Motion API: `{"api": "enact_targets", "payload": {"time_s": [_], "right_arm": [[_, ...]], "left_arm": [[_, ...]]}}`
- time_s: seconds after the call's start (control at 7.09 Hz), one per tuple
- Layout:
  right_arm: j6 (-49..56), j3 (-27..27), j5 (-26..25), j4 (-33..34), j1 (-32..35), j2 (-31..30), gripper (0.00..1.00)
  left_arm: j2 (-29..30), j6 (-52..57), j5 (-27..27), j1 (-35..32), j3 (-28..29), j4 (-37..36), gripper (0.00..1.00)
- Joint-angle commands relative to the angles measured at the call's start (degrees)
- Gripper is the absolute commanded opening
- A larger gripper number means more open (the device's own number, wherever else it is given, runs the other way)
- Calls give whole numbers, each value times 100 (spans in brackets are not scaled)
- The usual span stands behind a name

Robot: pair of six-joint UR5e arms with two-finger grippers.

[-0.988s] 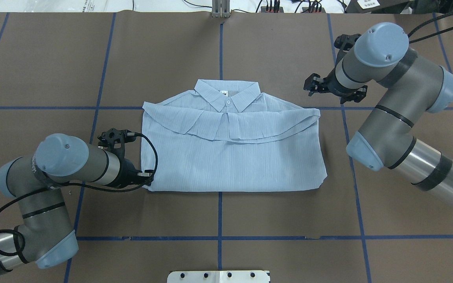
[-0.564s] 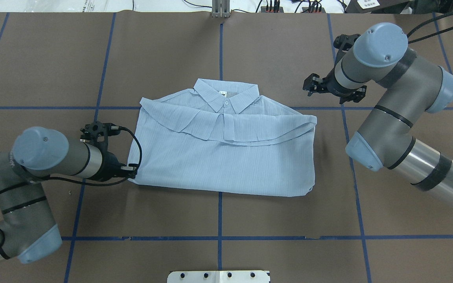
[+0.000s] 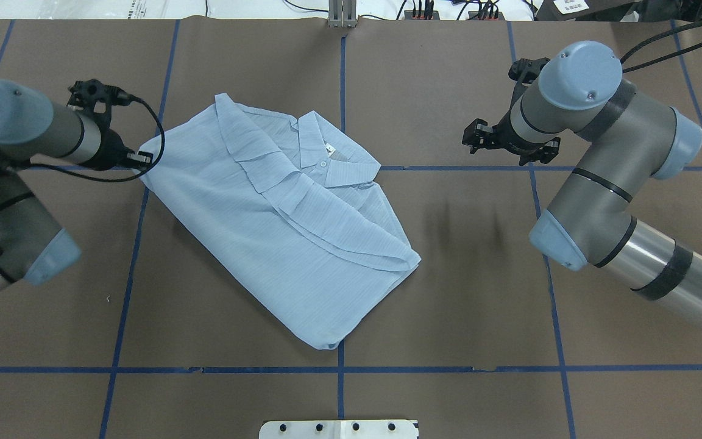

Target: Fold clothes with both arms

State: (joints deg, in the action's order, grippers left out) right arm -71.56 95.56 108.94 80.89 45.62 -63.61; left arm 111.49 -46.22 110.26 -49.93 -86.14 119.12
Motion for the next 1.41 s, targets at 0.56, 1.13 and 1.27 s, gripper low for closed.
{"api": "enact_targets", "payload": {"time_s": [0.56,1.13,1.27], "right_arm": [[-636,-221,-39,-30,-194,540,100],[-2358,-2519,-679,-30,-825,2717,99],[-2702,-2977,-907,-38,-949,3105,98]], "left_arm": [[2624,1492,209,-1036,3271,312,100],[1921,1484,1023,-1151,2383,349,100],[1920,1475,1032,-1142,2339,340,100]]}}
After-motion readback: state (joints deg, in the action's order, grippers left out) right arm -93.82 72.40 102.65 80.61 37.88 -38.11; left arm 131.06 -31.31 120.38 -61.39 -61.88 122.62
